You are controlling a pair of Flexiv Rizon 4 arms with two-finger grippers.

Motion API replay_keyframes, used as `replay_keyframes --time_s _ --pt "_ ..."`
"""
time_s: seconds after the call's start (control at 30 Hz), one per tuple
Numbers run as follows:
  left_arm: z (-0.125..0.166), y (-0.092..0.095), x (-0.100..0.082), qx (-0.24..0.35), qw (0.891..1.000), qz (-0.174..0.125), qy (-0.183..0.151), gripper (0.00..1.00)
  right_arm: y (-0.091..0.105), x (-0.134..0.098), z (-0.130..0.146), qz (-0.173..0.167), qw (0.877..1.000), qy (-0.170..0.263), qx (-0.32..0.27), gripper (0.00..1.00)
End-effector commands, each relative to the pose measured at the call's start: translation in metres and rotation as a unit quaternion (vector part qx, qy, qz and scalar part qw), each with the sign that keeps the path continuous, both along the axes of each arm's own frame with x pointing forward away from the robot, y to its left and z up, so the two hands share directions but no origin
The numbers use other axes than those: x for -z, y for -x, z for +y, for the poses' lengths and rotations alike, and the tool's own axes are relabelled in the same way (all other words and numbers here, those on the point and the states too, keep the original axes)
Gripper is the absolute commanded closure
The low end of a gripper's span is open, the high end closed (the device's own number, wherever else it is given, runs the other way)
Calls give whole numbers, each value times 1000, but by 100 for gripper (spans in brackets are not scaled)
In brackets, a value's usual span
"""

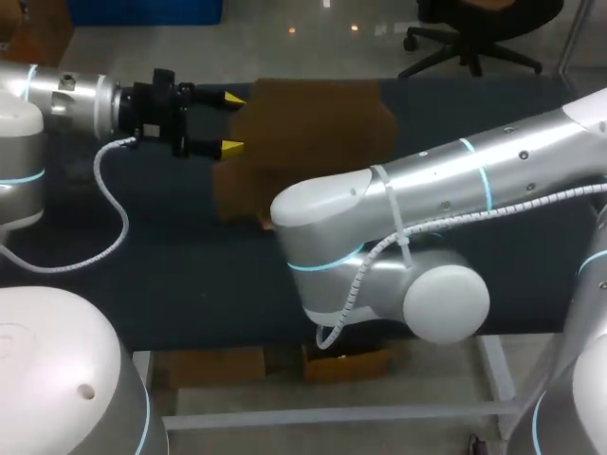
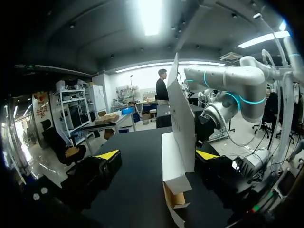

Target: Assemble the packaging by folding the flat box into shape, placing the metal phone stand inside, and closing the box properly

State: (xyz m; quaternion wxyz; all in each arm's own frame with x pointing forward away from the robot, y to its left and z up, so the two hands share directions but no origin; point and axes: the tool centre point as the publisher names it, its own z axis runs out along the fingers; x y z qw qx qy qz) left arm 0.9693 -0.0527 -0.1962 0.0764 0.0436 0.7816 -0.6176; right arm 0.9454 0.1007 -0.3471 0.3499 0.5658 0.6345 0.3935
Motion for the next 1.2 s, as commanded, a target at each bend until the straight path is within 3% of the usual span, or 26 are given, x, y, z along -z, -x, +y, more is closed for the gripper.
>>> replay_keyframes --time_s 0.03,0.27,0.43,0.8,1.1,1.2 --pt "13 3 -7 -1 1000 -16 -5 0 -1 -12 -7 34 998 -16 -43 100" --pt "32 -3 -9 2 1000 -15 -25 0 2 -16 -10 50 997 -19 -55 100" --pt "40 -1 -8 17 999 4 -39 0 5 -17 -8 61 996 -21 -62 100" --pt "58 9 -1 34 996 15 -87 0 8 -16 -13 84 991 -40 -94 100" --pt "72 10 0 33 994 19 -104 0 18 -16 -4 99 987 -62 -114 100" --pt "73 11 0 32 994 18 -106 0 25 -13 -7 96 985 -91 -106 100"
